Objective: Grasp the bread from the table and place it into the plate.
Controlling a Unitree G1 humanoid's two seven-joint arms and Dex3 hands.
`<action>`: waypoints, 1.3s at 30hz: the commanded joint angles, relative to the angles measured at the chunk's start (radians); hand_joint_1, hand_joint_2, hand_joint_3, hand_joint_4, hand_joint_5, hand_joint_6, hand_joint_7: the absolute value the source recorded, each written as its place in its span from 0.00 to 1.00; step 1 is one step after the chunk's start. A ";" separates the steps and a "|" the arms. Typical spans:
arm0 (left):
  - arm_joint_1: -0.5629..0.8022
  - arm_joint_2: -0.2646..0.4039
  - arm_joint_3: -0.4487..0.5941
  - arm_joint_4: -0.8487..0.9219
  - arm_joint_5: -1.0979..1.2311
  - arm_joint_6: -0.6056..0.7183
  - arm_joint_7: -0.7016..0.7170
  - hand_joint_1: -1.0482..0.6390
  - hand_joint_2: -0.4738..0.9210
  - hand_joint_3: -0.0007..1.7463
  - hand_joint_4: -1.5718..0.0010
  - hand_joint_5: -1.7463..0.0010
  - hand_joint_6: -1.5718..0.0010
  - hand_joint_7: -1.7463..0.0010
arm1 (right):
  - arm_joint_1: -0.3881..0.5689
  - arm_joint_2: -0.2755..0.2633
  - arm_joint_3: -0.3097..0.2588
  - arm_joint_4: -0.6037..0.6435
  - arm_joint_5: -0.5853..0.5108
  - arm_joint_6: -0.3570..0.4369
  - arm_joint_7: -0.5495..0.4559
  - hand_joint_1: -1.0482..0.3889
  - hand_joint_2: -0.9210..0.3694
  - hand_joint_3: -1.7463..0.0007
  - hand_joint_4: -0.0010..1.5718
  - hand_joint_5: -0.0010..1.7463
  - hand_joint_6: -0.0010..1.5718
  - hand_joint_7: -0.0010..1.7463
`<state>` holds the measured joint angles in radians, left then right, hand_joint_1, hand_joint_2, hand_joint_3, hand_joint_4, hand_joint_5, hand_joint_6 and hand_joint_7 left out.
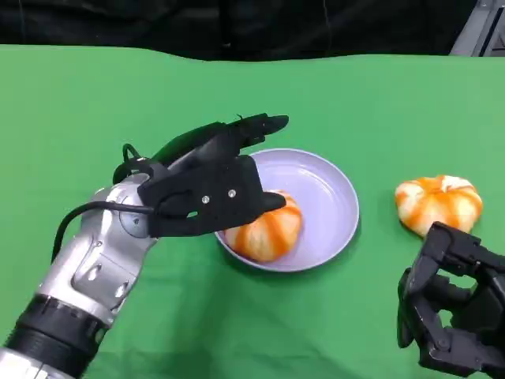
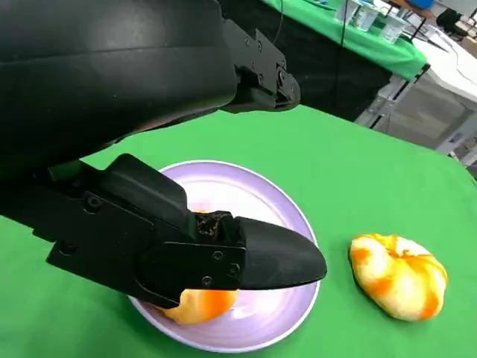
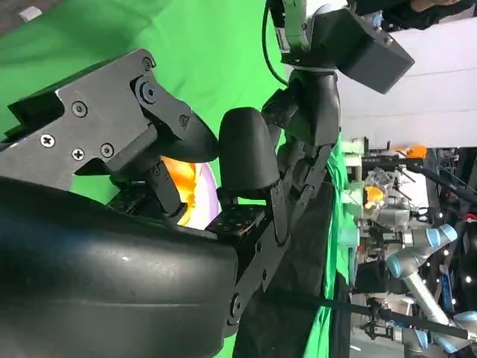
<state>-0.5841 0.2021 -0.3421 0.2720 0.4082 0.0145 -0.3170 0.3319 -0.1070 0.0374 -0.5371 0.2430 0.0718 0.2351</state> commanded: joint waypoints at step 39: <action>0.853 0.027 0.600 -0.907 -1.253 0.599 -0.060 0.62 0.79 0.71 0.35 0.00 0.47 0.01 | 0.024 0.019 0.013 -0.040 -0.025 0.002 -0.037 0.64 0.27 0.33 0.57 1.00 0.44 0.98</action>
<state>0.2366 0.2195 0.2632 -0.6330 -0.8654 0.6455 -0.3723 0.3565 -0.0775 0.0624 -0.5734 0.2098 0.0737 0.1963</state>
